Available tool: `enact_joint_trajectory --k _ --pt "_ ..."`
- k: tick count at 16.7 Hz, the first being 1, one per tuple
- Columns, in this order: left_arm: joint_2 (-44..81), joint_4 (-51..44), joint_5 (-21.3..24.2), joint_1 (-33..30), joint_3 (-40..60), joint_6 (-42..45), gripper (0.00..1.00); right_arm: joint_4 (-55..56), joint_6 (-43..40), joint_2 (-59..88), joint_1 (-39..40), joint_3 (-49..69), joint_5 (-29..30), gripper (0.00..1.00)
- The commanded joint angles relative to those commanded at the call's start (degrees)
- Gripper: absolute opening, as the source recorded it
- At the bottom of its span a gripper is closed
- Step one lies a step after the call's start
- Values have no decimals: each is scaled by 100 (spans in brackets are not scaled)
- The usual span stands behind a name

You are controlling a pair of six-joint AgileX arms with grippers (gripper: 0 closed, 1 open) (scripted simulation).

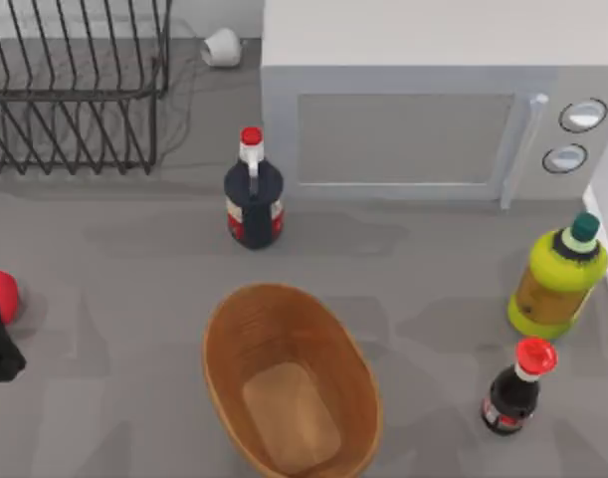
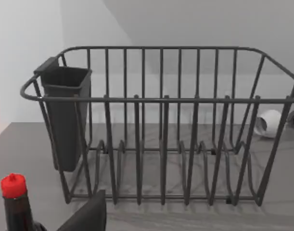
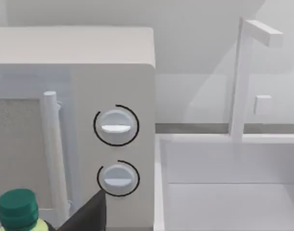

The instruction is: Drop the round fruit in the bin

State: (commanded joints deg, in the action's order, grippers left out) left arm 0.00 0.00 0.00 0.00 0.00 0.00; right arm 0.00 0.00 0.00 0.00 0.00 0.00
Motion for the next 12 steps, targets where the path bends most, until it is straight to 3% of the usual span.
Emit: enact_joint_trajectory --k 6,12 --pt "593 -232 93 32 607 614 100 0 0 0 0 0 0 100" --pt "3250 -1322 594 257 2654 3275 100 0 0 0 0 0 0 100"
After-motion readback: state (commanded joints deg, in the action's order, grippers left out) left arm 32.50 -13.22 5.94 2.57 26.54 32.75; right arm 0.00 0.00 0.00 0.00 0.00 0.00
